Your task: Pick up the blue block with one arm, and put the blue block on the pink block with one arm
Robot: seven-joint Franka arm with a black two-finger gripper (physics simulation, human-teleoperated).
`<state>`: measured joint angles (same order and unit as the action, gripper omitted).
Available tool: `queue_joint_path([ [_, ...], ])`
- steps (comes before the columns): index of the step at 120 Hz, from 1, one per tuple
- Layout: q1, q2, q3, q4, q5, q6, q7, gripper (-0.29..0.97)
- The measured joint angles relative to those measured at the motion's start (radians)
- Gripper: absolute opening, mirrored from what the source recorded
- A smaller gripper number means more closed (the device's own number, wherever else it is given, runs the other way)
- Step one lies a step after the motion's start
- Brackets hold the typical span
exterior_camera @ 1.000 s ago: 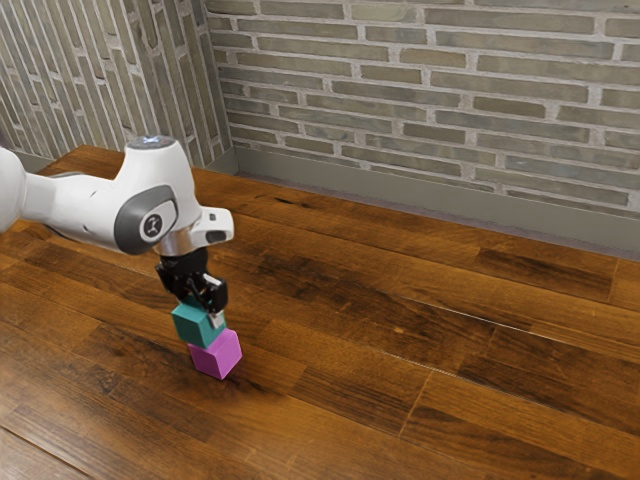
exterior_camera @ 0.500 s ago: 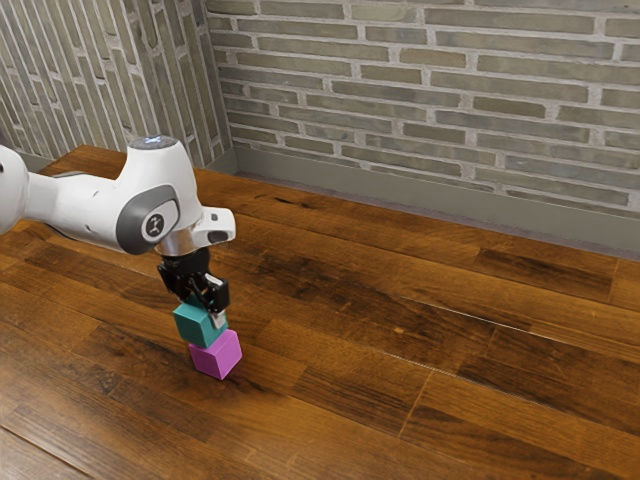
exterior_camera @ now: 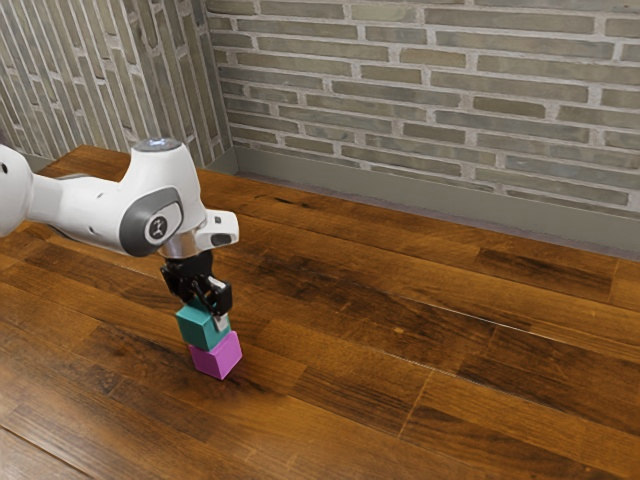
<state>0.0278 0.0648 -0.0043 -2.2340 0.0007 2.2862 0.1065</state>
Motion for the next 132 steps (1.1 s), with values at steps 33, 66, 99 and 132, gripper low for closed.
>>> queue_joint_path([
  [33,-0.003,0.0,-0.002,0.0,-0.001,0.001,-0.001,0.33],
  [66,-0.012,0.001,-0.002,0.0,-0.004,0.003,-0.002,0.35],
  [99,-0.007,-0.003,-0.003,0.005,-0.015,-0.002,0.012,0.58],
  [132,-0.01,-0.06,-0.012,0.107,0.004,-0.096,0.021,0.65],
])
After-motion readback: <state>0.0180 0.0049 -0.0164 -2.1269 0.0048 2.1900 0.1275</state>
